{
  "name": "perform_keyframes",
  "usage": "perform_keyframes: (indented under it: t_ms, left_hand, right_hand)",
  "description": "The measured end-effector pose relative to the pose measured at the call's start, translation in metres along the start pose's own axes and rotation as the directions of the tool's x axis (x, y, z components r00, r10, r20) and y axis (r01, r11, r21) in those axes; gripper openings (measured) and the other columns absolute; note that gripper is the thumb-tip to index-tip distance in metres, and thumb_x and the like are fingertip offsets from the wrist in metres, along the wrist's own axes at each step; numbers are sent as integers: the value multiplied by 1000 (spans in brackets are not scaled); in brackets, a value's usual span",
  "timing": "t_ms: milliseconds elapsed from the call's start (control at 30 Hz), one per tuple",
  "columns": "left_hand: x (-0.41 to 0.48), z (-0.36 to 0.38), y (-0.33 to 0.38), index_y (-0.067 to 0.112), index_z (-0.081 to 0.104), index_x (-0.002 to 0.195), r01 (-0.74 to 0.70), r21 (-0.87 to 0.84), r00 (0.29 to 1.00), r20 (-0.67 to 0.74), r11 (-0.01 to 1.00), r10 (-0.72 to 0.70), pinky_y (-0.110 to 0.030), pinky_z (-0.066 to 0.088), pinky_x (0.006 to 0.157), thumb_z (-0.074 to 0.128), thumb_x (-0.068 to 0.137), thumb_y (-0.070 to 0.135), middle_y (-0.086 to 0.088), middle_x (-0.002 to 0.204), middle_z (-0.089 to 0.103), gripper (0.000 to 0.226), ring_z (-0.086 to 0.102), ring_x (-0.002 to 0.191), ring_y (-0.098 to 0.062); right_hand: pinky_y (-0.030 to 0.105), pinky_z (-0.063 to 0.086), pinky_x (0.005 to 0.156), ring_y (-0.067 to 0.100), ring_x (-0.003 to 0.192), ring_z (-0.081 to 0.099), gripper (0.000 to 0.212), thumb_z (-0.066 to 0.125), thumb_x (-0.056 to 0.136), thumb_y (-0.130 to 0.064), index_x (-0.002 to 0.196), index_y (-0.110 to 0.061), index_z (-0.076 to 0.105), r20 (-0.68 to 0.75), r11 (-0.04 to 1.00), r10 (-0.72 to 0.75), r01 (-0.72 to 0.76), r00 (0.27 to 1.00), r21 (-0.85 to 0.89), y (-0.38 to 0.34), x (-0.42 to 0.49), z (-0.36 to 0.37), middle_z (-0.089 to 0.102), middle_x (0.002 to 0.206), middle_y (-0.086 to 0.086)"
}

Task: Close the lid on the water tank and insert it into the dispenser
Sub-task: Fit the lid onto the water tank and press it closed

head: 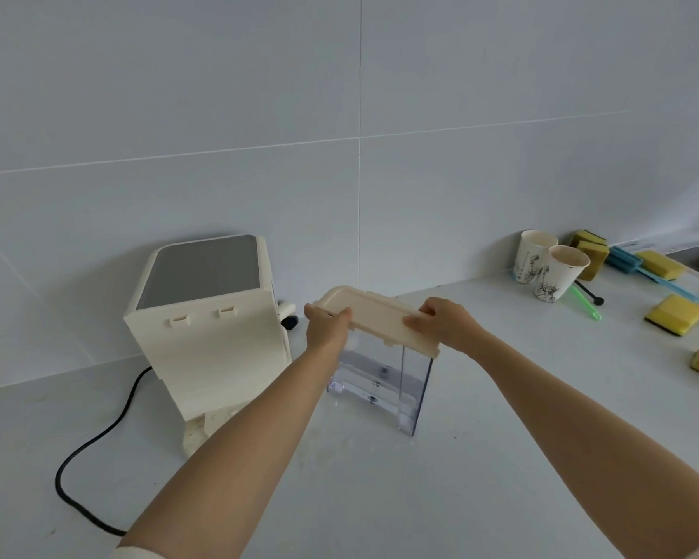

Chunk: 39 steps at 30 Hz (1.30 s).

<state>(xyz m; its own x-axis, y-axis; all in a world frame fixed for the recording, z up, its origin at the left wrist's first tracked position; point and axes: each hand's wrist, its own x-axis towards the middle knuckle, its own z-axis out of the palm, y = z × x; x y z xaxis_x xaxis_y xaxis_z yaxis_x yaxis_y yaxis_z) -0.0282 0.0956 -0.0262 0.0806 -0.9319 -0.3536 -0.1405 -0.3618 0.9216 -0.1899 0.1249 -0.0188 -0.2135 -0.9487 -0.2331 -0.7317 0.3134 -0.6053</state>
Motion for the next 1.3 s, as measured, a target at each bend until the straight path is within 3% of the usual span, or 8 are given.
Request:
perform_keyframes:
  t_ms: [200, 467, 567, 733, 900, 1033, 1167, 1300]
  left_hand:
    - [20, -10, 2, 17, 52, 89, -89, 17, 995, 51, 996, 88, -26, 35, 71, 48, 91, 15, 3, 83, 50, 5, 43, 92, -20]
    - [38, -14, 3, 30, 48, 60, -135, 30, 984, 122, 990, 130, -19, 30, 58, 46, 91, 13, 7, 71, 47, 36, 44, 78, -16]
    - [37, -16, 5, 28, 50, 67, -152, 112, 976, 174, 982, 132, -24, 29, 60, 37, 91, 16, 3, 80, 44, 30, 40, 78, -16]
    - [24, -15, 6, 12, 43, 130, -188, 234, 963, 235, 954, 132, -30, 34, 81, 39, 92, 25, -5, 116, 52, 40, 46, 98, -19]
    - [-2, -4, 2, 9, 31, 133, -229, 321, 958, 242, 919, 155, -27, 44, 70, 68, 77, 31, -7, 121, 52, 71, 54, 101, -23]
    - [-16, 0, -17, 7, 11, 143, -250, 457, 955, 262, 854, 140, -38, 44, 101, 74, 68, 35, -11, 146, 28, 101, 43, 125, -26]
    - [-29, -2, -29, 6, 7, 143, -328, 503, 939, 267, 800, 217, -40, 43, 102, 78, 64, 35, -11, 145, 26, 109, 42, 126, -26]
    - [-30, -4, -32, 12, 10, 142, -336, 533, 939, 253, 777, 232, -41, 46, 97, 78, 59, 41, -8, 140, 33, 111, 43, 123, -24]
  right_hand:
    - [29, 42, 68, 21, 77, 50, 37, 64, 79, -39, 61, -17, 40, 24, 999, -3, 2, 1000, 49, -6, -14, 9, 53, 88, 6]
    - [26, 36, 53, 20, 63, 50, 42, 60, 81, -41, 61, -19, 30, 11, 999, -33, 33, 999, 1, -24, -26, 31, 51, 69, 2]
    - [27, 38, 55, 20, 64, 52, 39, 57, 82, -42, 61, -21, 31, 21, 999, -52, 52, 998, 2, -30, -31, 39, 53, 66, 2]
    - [30, 44, 61, 21, 71, 62, 40, 48, 85, -51, 67, -16, 43, -12, 990, -34, 32, 999, -136, -34, -26, 29, 65, 72, 3]
    - [35, 42, 77, 28, 95, 55, 44, 47, 89, -41, 118, -9, 44, -110, 992, -125, 124, 986, -9, -48, -5, 15, 61, 114, 14]
    - [35, 35, 101, 28, 130, 41, 54, 44, 92, -36, 140, -13, 32, 35, 975, -212, 214, 977, -67, -61, 15, 18, 39, 146, 12]
    - [37, 31, 106, 28, 134, 35, 51, 39, 95, -34, 143, -19, 29, 164, 959, -223, 247, 961, -141, -72, 27, 29, 33, 151, 9]
    - [34, 37, 89, 32, 123, 46, 50, 38, 93, -35, 141, -24, 31, 131, 964, -192, 212, 973, -162, -77, 37, 41, 40, 143, 13]
